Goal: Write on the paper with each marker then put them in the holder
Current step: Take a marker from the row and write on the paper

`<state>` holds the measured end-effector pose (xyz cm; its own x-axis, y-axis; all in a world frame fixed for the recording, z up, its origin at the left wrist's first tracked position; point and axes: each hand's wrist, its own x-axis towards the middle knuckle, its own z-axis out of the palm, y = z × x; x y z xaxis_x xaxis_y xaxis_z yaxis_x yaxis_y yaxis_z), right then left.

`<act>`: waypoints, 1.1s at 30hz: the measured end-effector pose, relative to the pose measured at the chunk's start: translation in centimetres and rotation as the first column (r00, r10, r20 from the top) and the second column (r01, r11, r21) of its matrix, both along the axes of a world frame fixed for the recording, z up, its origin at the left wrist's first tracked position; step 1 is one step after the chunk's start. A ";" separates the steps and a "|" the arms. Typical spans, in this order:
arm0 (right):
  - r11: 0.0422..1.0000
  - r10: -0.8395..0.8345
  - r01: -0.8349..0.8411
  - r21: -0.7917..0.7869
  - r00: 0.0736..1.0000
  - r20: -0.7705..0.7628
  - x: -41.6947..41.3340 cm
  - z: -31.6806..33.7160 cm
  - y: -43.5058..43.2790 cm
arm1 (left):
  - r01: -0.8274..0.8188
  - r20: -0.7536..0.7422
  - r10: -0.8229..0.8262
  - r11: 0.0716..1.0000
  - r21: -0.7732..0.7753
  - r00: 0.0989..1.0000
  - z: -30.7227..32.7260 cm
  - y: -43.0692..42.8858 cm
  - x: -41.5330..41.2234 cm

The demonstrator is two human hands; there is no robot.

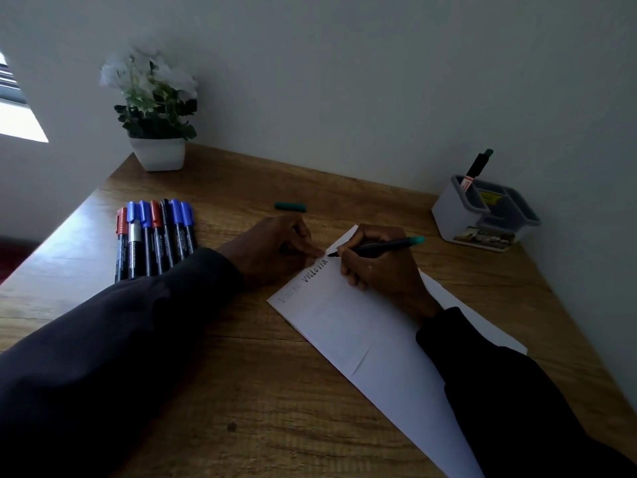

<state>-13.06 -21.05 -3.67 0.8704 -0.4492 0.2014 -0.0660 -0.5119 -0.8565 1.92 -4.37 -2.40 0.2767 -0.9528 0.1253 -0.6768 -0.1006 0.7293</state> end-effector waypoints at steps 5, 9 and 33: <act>1.000 -0.004 0.004 -0.017 1.000 -0.018 0.1 0.0 0.0 | 0.007 -0.033 -0.007 1.000 0.001 0.999 0.0 0.0 0.1; 0.999 -0.008 0.012 0.038 0.995 -0.098 0.2 -0.2 -0.2 | 0.012 -0.013 -0.012 1.000 0.004 1.000 -0.2 -0.1 0.2; 1.000 0.027 -0.027 -0.012 0.999 0.043 0.0 -0.1 -0.4 | 0.005 -0.014 -0.006 1.000 -0.029 1.000 -0.1 0.1 0.1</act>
<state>-13.06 -21.43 -3.78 0.8726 -0.4231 0.2441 -0.0148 -0.5224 -0.8526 2.03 -4.32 -2.53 0.2735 -0.9503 0.1491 -0.6671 -0.0757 0.7411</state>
